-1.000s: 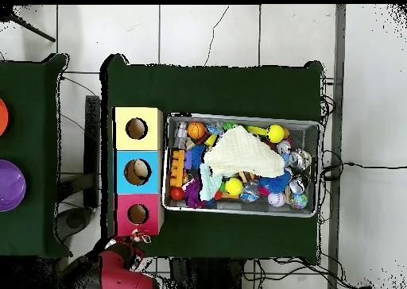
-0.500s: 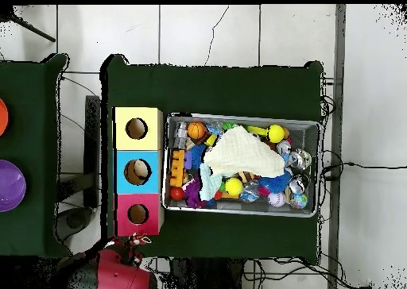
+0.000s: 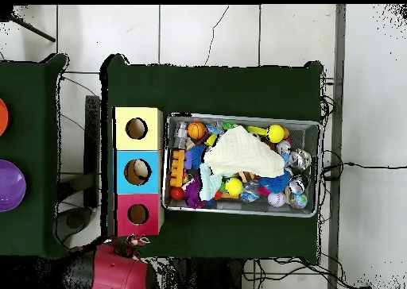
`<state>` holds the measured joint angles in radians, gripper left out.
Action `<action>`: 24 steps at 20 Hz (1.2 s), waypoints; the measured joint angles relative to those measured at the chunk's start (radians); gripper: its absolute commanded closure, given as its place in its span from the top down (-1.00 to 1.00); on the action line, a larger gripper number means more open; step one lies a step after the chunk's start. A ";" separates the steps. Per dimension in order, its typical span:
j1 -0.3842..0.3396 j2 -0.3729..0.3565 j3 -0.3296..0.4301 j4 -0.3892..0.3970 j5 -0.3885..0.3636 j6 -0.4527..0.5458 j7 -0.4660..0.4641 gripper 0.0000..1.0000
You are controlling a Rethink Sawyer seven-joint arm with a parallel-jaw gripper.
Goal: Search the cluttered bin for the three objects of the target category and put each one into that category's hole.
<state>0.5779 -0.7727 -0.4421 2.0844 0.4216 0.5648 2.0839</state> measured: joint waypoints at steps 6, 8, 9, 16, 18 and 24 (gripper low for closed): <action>-0.028 0.004 0.000 -0.039 -0.001 -0.015 0.000 -1.00; -0.034 0.008 -0.001 -0.054 -0.001 -0.020 0.000 -1.00; -0.034 0.011 -0.003 -0.064 -0.001 -0.020 0.000 -1.00; -0.042 0.029 -0.006 -0.119 -0.002 -0.020 0.000 -1.00; -0.050 0.032 -0.006 -0.132 -0.002 -0.023 0.000 -1.00; -0.102 0.047 0.002 -0.141 -0.003 -0.097 0.000 -1.00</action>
<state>0.4763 -0.7259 -0.4400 1.9431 0.4185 0.4682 2.0839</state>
